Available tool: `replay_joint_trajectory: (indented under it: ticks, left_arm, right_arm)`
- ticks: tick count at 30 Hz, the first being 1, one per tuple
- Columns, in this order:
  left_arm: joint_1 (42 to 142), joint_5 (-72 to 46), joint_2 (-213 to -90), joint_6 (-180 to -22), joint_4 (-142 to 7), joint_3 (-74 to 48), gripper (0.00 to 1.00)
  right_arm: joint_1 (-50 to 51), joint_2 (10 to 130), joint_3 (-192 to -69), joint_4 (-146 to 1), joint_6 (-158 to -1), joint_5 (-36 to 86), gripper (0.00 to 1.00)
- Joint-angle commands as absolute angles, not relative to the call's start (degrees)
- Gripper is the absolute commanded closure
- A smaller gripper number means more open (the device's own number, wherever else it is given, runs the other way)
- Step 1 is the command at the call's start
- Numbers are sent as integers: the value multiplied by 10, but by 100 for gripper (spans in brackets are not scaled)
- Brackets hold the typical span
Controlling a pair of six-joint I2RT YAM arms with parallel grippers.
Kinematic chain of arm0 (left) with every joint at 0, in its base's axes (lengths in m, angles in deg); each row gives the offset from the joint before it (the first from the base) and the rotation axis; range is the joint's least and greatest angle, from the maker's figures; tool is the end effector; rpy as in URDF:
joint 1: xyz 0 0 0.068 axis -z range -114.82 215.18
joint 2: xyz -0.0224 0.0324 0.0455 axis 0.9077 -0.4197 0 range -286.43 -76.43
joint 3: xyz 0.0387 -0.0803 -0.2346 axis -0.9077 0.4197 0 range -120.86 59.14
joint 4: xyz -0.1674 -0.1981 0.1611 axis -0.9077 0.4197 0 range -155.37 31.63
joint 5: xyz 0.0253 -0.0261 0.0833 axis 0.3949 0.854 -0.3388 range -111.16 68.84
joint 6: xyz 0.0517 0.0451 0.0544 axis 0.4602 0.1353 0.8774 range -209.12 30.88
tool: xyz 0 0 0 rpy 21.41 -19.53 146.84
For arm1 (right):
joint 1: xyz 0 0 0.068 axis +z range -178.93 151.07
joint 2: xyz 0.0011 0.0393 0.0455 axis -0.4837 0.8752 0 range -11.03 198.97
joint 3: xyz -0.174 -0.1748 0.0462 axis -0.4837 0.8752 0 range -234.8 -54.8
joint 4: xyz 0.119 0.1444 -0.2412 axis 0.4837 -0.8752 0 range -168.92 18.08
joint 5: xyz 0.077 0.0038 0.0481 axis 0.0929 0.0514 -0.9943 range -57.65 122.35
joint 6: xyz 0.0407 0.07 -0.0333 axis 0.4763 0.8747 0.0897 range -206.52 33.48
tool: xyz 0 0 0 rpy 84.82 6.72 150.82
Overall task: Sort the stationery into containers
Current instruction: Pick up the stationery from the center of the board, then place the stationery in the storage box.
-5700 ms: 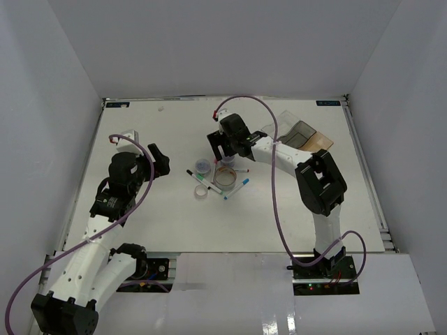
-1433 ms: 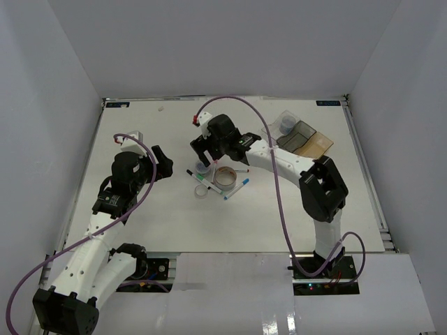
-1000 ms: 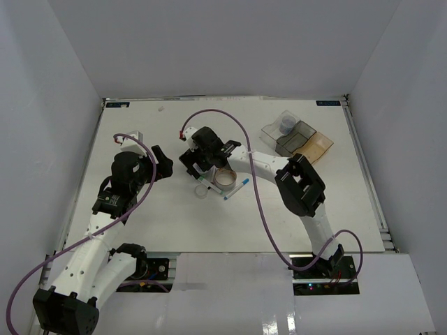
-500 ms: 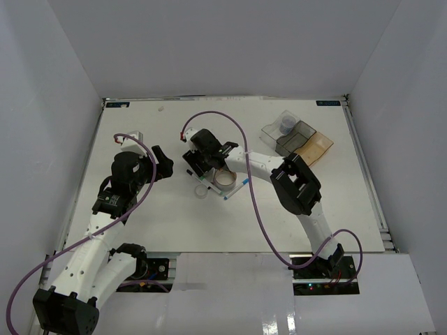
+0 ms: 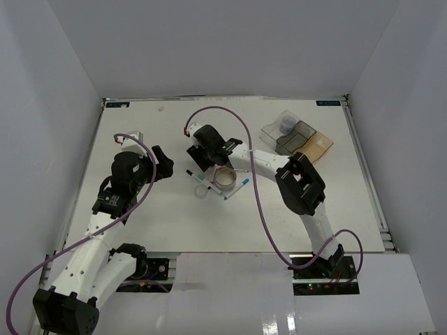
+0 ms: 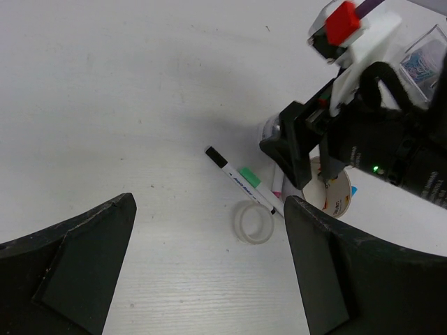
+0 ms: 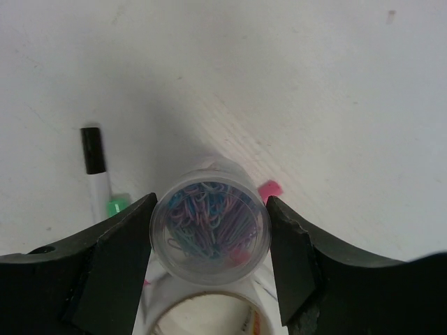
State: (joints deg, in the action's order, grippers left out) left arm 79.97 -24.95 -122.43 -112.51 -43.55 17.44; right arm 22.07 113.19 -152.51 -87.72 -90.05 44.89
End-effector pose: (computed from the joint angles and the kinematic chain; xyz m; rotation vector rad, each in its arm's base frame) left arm 0.2753 -0.0673 0.2585 -0.1954 2.0344 -0.3527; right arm 0.3617 0.4198 0.1359 -0.9507 2.0878 0.1773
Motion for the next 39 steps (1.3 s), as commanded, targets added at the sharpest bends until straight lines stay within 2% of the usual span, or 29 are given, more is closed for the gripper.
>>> replay_joint_trajectory:
  ticks: [1, 11, 18, 26, 39]
  left_arm:
    - [798, -241, -1220, -1125, -440, 177, 2]
    - [798, -238, -1227, -1126, -440, 176, 2]
    - [798, -238, -1229, -1125, -440, 176, 2]
    - [797, -235, -1234, -1124, -440, 175, 2]
    - [796, -234, -1238, -1124, -438, 175, 2]
  right_arm:
    - [179, 1048, -1536, -860, -913, 484, 54]
    - [33, 971, -1507, -853, -889, 504, 53]
    - [-74, 973, -1493, -847, -870, 477, 52]
    - [-104, 1019, -1484, -847, -851, 455, 50]
    - [-116, 1061, -1481, -847, -837, 452, 39]
